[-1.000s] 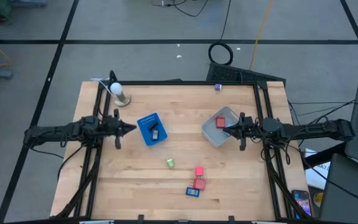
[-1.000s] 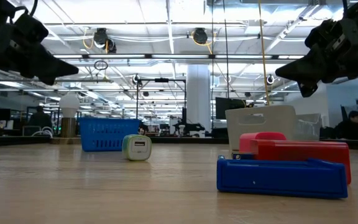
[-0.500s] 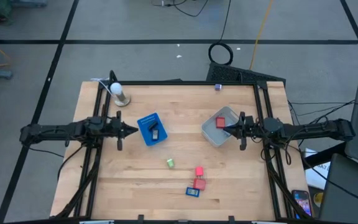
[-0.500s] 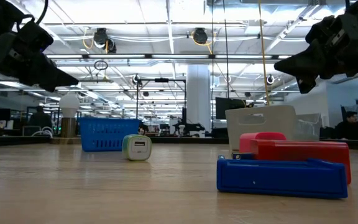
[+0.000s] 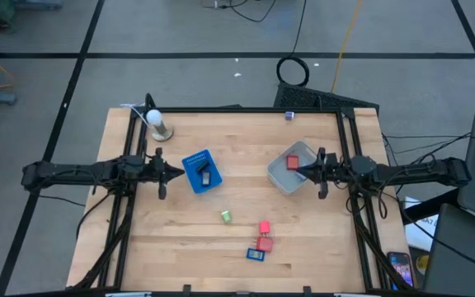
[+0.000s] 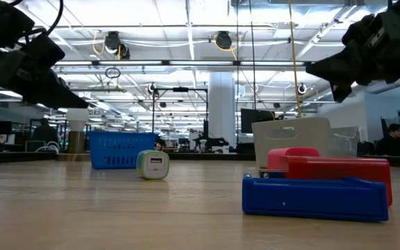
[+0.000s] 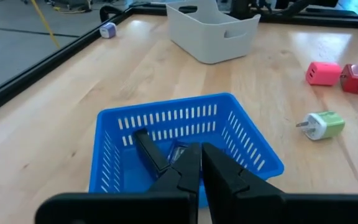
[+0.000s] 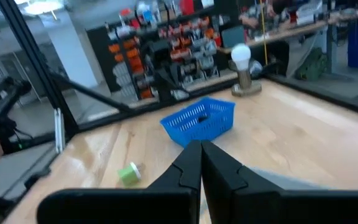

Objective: Pick & Place Office items
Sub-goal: Put the pink charger adapter into the grey bin

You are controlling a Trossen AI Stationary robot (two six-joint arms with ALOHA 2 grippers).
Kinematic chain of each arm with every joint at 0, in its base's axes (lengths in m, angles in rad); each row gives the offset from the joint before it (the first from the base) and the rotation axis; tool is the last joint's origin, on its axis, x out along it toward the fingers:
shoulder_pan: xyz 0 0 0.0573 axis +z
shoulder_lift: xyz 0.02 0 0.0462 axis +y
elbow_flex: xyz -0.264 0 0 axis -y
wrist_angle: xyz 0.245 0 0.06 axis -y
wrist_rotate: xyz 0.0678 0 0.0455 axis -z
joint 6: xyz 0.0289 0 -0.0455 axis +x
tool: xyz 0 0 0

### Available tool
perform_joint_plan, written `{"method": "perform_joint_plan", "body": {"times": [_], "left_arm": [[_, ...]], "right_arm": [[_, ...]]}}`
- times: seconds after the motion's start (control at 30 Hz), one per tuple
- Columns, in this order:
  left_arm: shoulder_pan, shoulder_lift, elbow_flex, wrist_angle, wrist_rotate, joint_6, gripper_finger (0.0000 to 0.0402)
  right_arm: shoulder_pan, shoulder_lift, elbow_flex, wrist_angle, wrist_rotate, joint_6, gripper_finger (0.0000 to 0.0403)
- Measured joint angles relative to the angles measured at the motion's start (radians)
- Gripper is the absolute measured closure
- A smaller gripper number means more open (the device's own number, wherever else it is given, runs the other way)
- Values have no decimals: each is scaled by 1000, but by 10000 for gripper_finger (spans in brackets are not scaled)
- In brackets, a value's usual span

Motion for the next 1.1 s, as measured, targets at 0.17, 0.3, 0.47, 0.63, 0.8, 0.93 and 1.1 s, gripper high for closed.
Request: {"method": "perform_joint_plan", "body": {"times": [0.17,0.3,0.47,0.63,0.8,0.93,1.1], "left_arm": [[0,0,-2,13,-3,0,390],[0,0,-2,9,-2,-1,399],[0,0,-2,8,-2,-6,385],[0,0,-1,6,-1,-6,379],[0,0,-1,4,-1,-7,391],[0,0,0,-2,0,-11,399],[0,0,0,-3,0,-18,383]], "right_arm": [[3,45,78,-105,-65,-19,402],[41,129,148,-107,-78,-49,402],[125,293,251,-144,-74,-34,403],[231,513,398,-187,89,-81,398],[309,707,565,-188,77,-86,341],[374,832,653,-192,102,-155,258],[455,932,677,-192,266,-192,152]]}}
